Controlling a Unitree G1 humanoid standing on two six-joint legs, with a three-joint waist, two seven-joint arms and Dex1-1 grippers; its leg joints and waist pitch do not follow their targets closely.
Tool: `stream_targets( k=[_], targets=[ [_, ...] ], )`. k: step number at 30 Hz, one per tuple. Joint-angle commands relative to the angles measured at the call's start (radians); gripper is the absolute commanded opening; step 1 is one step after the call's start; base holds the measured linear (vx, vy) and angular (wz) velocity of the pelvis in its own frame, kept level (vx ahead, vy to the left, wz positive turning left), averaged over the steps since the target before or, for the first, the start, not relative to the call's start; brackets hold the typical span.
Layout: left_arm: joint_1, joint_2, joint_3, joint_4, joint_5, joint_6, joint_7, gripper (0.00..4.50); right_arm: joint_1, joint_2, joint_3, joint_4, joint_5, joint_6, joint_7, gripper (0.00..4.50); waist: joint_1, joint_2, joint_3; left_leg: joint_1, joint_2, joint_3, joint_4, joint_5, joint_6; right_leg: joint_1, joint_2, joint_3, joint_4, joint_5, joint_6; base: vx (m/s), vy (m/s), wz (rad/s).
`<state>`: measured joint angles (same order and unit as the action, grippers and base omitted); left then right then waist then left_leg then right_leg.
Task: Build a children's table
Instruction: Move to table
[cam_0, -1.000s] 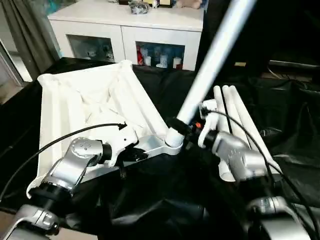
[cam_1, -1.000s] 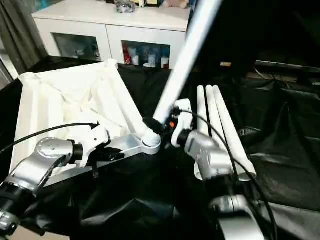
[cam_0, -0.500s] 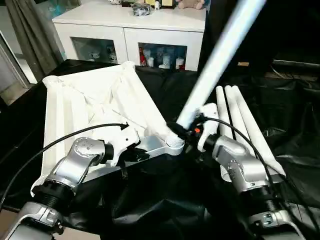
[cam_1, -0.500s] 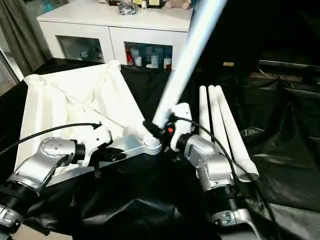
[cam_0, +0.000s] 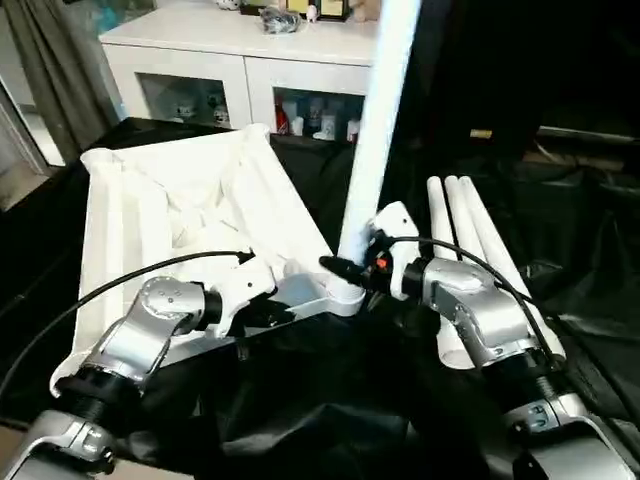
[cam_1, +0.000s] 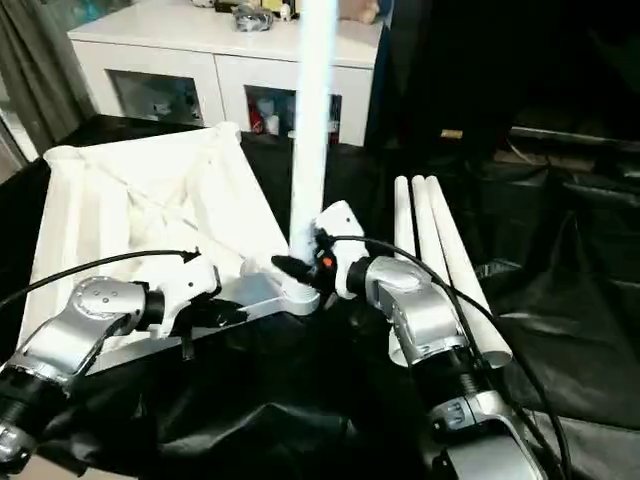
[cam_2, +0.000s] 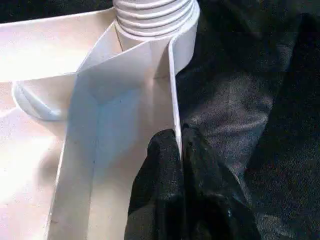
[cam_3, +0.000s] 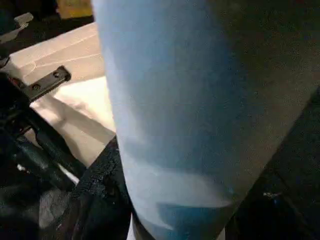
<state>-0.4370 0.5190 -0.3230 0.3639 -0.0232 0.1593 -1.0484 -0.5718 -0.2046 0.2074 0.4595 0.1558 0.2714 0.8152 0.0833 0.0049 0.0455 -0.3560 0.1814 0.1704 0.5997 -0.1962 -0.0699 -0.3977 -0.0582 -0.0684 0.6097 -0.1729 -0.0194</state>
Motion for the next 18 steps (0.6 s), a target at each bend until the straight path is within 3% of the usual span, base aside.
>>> stream_targets(
  k=[1, 9, 14, 18],
  targets=[
    [0.01, 0.029, -0.026, -0.044, 0.016, -0.007, -0.053, 0.0, 0.029, -0.016, 0.061, 0.085, -0.035, 0.024, 0.058, 1.91, -0.008, 0.001, -0.031, 0.009, 0.051, -0.024, -0.093, -0.329, -0.004, 0.021, -0.091, 0.058, -0.101, -0.489, -0.117, 0.0, 0.0, 0.0],
    [0.032, 0.096, -0.04, -0.145, -0.015, -0.014, -0.168, 0.0, 0.023, -0.054, 0.099, 0.115, -0.042, -0.051, 0.207, 1.91, -0.015, -0.01, -0.009, 0.013, 0.055, -0.026, -0.103, -0.359, 0.001, 0.017, -0.09, 0.063, -0.097, -0.464, -0.138, 0.0, 0.0, 0.0],
    [0.029, 0.135, -0.028, -0.182, -0.035, 0.005, -0.209, 0.0, 0.014, -0.061, 0.109, 0.145, -0.028, -0.106, 0.318, 1.9, -0.015, -0.017, -0.004, 0.012, 0.057, -0.021, -0.106, -0.305, 0.009, 0.023, -0.088, 0.066, -0.084, -0.331, -0.191, 0.0, 0.0, 0.0],
    [0.029, 0.139, -0.02, -0.194, -0.028, 0.018, -0.19, 0.0, 0.013, -0.058, 0.111, 0.156, -0.032, -0.122, 0.325, 1.9, -0.013, -0.023, 0.002, 0.009, 0.058, -0.02, -0.108, -0.284, 0.016, 0.028, -0.092, 0.067, -0.083, -0.328, -0.201, 0.0, 0.0, 0.0]
  ],
)
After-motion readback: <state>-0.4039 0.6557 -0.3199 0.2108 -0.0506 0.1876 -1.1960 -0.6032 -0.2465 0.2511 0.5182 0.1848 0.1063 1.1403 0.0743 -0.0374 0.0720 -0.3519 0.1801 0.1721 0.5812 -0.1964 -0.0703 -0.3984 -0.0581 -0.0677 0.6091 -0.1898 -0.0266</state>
